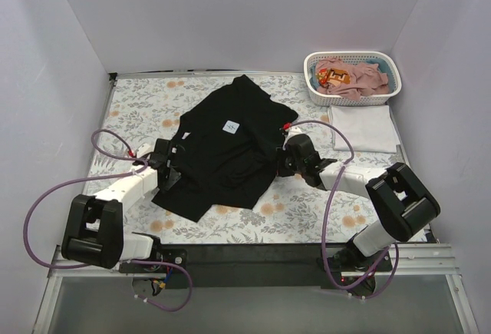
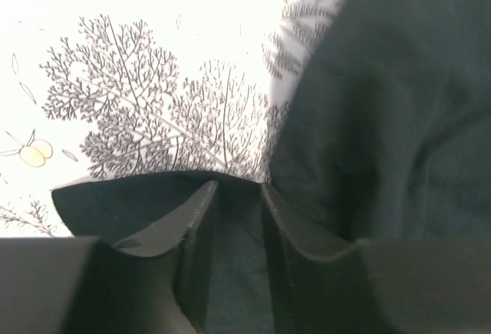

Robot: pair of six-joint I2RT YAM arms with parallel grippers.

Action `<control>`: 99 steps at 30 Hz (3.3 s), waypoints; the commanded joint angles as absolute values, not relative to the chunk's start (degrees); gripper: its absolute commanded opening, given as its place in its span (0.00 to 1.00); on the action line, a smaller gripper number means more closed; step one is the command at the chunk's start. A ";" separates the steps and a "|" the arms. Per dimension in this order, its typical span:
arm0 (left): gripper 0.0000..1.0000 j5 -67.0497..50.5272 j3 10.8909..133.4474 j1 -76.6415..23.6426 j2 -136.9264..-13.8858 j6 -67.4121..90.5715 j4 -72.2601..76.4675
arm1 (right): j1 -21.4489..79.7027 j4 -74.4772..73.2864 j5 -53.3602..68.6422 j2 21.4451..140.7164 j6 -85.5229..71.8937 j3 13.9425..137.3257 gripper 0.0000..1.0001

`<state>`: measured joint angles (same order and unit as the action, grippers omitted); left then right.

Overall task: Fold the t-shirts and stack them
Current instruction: Flatten the tshirt out

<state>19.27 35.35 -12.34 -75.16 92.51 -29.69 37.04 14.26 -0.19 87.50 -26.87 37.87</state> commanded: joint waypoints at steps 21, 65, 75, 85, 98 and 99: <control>0.22 19.17 34.72 -10.55 -82.53 98.53 -29.09 | 38.04 -19.25 -14.32 79.45 -11.43 57.38 0.47; 0.23 18.37 34.63 -10.55 -78.13 96.59 -28.83 | 61.43 -23.82 -28.56 118.57 -4.22 84.82 0.19; 0.23 18.81 34.81 -10.55 -78.75 96.59 -29.09 | 59.33 -23.91 -30.41 111.45 -3.78 82.79 0.01; 0.22 20.39 35.60 -10.55 -78.31 96.68 -30.15 | 55.12 -30.23 -34.89 95.38 -8.60 72.72 0.01; 0.23 21.88 37.44 -10.55 -73.05 95.27 -33.48 | 47.11 -55.87 -33.49 62.15 -25.31 57.48 0.01; 0.23 22.06 37.62 -10.46 -71.99 94.93 -34.27 | 45.98 -57.29 -32.79 59.44 -26.18 56.96 0.01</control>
